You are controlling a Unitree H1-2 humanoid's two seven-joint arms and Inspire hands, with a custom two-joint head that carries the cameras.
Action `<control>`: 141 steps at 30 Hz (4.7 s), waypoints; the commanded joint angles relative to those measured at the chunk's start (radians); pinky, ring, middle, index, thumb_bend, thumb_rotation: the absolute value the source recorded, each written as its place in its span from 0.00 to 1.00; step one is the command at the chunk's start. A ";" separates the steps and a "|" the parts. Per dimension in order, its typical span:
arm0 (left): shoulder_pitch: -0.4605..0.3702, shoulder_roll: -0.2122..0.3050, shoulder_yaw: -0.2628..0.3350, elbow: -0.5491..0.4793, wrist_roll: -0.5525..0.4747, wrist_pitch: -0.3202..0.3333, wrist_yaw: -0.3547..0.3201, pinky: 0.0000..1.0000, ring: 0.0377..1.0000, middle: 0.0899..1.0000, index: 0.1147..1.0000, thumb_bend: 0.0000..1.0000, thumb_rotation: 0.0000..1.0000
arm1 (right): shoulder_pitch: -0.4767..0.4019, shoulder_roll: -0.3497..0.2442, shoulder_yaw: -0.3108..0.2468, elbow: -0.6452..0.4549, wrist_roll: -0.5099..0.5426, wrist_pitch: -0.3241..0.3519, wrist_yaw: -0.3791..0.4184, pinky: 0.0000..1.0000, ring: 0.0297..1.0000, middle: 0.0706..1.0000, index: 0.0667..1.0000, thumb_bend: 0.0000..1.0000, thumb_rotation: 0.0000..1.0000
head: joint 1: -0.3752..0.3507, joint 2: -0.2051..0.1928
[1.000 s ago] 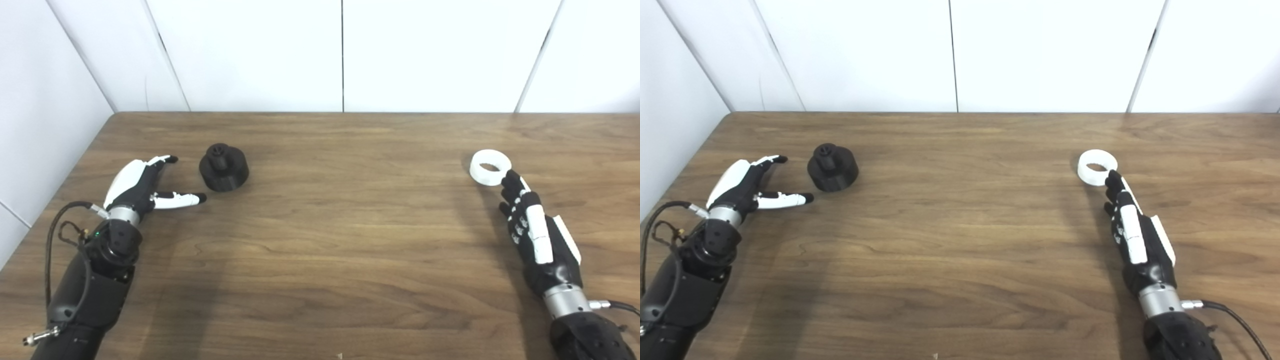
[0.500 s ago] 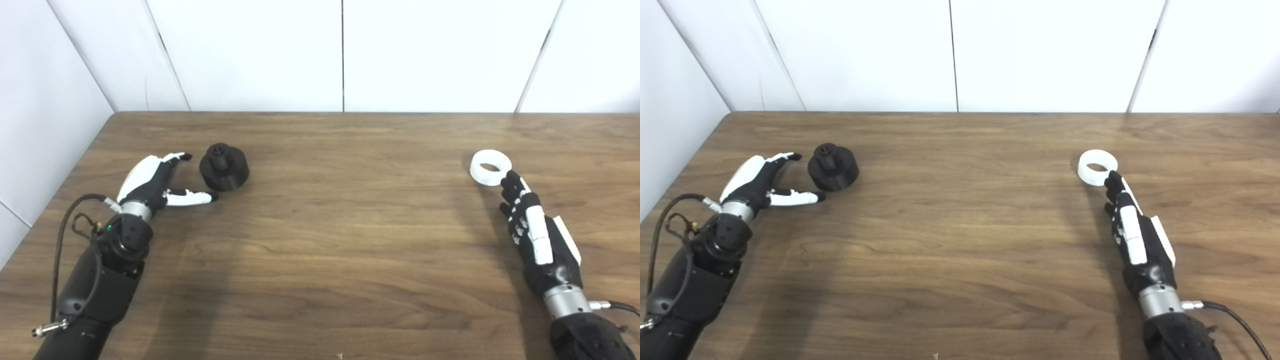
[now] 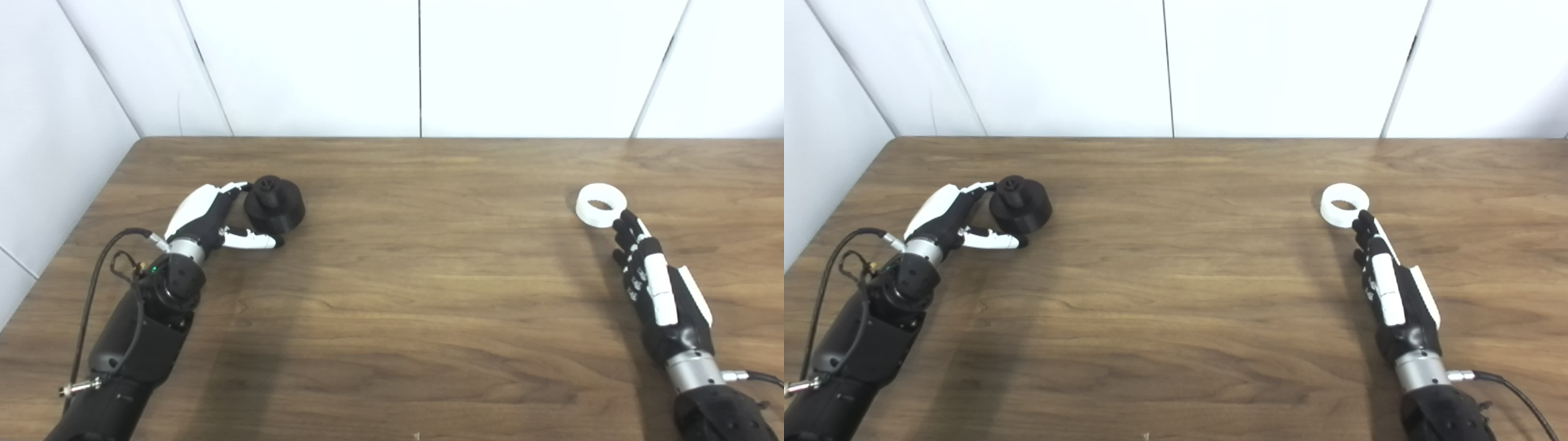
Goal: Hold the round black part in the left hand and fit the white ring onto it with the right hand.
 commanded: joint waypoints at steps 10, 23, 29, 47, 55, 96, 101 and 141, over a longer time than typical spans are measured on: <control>-0.058 0.002 -0.012 0.002 0.027 -0.030 0.029 0.94 1.00 0.95 0.85 0.94 0.32 | -0.003 0.000 -0.004 -0.037 -0.004 -0.026 -0.010 1.00 1.00 0.96 0.97 0.61 1.00 | -0.007 0.001; -0.061 -0.027 0.011 0.060 0.025 -0.129 0.129 0.94 0.99 0.91 0.71 0.87 0.24 | 0.009 -0.003 -0.003 -0.042 -0.007 -0.021 -0.008 1.00 1.00 0.96 0.98 0.61 1.00 | -0.013 -0.002; -0.063 -0.048 0.023 0.086 0.034 -0.191 0.203 0.91 0.95 0.87 0.62 0.82 0.14 | 0.012 -0.003 -0.007 -0.039 0.002 -0.025 -0.007 1.00 1.00 0.96 0.98 0.61 1.00 | -0.013 -0.003; -0.045 -0.069 0.023 0.093 0.027 -0.262 0.263 0.85 0.92 0.83 0.54 0.79 0.10 | 0.005 -0.018 -0.004 -0.034 0.007 -0.023 0.007 1.00 1.00 0.96 0.99 0.61 1.00 | -0.018 0.004; 0.008 -0.072 0.009 -0.033 0.012 -0.212 0.158 0.87 0.94 0.84 0.56 0.78 0.15 | 0.001 -0.020 0.008 -0.030 -0.002 -0.020 0.009 1.00 1.00 0.96 1.00 0.61 1.00 | -0.024 0.012; 0.305 -0.251 -0.246 -0.472 0.155 -0.297 -0.026 0.94 0.95 0.87 0.55 0.82 0.23 | -0.018 -0.007 0.036 -0.049 -0.034 0.006 0.000 1.00 1.00 0.96 1.00 0.64 1.00 | -0.072 0.033; 0.322 -0.263 -0.259 -0.484 0.167 -0.311 -0.029 0.97 0.96 0.88 0.56 0.81 0.23 | -0.021 -0.009 0.038 -0.050 -0.036 0.010 0.002 1.00 1.00 0.97 1.00 0.64 1.00 | -0.072 0.033; 0.351 -0.256 -0.216 -0.461 0.141 -0.375 -0.031 0.96 0.96 0.89 0.57 0.80 0.22 | -0.402 -0.195 0.117 0.335 -0.535 -0.111 -0.182 0.96 0.99 0.92 0.71 0.93 0.32 | -0.132 0.012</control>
